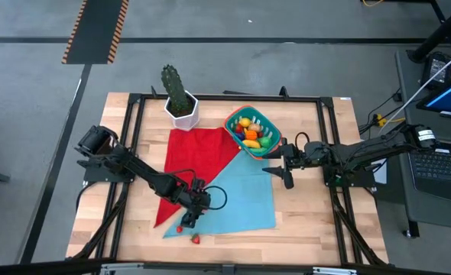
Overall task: Build produce basket
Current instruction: Put the pink peach into the blue basket
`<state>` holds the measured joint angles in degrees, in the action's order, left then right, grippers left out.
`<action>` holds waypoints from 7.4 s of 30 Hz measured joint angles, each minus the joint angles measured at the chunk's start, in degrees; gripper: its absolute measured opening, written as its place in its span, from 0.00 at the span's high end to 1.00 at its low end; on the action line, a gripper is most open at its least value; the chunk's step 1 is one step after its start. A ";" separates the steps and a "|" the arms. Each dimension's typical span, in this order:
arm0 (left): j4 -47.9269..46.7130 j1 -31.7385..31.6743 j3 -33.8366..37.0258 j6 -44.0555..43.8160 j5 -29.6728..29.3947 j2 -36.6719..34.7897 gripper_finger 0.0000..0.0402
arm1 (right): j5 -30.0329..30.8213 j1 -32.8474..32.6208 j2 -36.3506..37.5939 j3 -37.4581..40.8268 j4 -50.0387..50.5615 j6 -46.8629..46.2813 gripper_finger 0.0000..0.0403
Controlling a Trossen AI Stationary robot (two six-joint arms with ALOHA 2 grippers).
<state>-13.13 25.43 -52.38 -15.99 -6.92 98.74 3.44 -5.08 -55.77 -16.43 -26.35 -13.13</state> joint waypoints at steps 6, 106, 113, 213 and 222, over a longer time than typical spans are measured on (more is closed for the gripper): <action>0.00 0.02 0.00 -0.22 0.00 0.00 0.48 | -0.02 0.00 0.00 0.00 0.00 0.07 0.39; 37.30 -7.73 39.74 7.26 -7.58 -50.87 0.88 | 0.30 -4.75 -16.19 0.07 -17.07 1.88 0.39; 42.40 -11.59 39.74 6.66 -2.04 -49.06 0.90 | 4.88 -4.57 -19.15 -5.38 -17.79 15.55 0.39; 62.58 -25.03 29.70 3.01 24.82 -22.57 0.79 | 4.17 -4.92 -45.72 -48.77 11.96 41.78 0.78; 60.80 -25.32 29.70 2.80 25.34 -25.81 0.80 | 4.43 -4.87 -45.64 -48.89 11.51 41.88 0.81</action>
<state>47.67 0.11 -22.68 -13.19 18.42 72.93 7.87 -9.96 -101.41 -65.32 -14.84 28.75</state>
